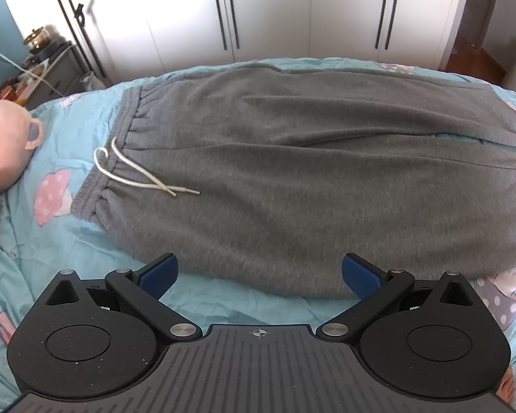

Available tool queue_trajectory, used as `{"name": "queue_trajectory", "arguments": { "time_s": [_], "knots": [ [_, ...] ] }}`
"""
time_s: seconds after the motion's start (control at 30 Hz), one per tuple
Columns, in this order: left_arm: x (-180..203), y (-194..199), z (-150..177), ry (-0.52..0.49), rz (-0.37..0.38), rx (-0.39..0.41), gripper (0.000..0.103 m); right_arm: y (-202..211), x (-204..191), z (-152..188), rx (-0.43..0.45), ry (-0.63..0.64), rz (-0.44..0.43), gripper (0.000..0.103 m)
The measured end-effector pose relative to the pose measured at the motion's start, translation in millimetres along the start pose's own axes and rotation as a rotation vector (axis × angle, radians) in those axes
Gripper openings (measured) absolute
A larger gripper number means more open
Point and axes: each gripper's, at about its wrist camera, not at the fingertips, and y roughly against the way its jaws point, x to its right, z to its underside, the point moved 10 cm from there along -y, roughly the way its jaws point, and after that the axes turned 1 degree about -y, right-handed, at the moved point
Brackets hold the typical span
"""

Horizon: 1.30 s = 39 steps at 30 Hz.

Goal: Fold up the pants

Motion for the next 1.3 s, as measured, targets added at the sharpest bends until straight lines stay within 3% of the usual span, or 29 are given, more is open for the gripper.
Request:
{"name": "queue_trajectory", "arguments": {
  "time_s": [1.3],
  "knots": [
    [0.2,-2.8,-1.7,0.004,0.018,-0.021,0.103,-1.4,-3.6,-0.8,0.0,0.011,0.013,0.098]
  ]
}}
